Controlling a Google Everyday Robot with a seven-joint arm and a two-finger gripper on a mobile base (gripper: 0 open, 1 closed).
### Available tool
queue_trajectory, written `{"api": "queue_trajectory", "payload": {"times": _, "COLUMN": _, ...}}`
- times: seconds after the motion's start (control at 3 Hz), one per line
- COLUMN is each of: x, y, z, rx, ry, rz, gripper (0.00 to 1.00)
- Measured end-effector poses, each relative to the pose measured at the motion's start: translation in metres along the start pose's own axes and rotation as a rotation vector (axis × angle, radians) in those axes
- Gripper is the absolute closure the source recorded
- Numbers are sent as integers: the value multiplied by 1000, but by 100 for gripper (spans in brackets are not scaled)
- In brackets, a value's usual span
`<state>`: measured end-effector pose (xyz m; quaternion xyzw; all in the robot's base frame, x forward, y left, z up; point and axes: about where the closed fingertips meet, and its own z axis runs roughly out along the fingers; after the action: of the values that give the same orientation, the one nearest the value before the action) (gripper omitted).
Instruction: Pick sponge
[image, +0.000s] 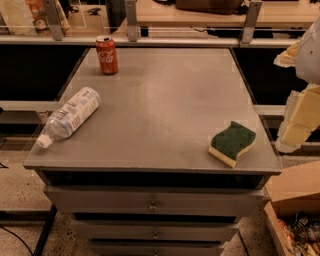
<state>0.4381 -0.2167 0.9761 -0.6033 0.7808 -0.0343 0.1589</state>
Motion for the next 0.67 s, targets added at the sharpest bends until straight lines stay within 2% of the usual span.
{"api": "queue_trajectory", "payload": {"times": 0.33, "x": -1, "y": 0, "z": 0, "rx": 5, "ry": -2, "rz": -9, "gripper": 0}}
{"api": "queue_trajectory", "payload": {"times": 0.67, "x": -3, "y": 2, "z": 14, "rx": -4, "ry": -5, "rz": -52, "gripper": 0}}
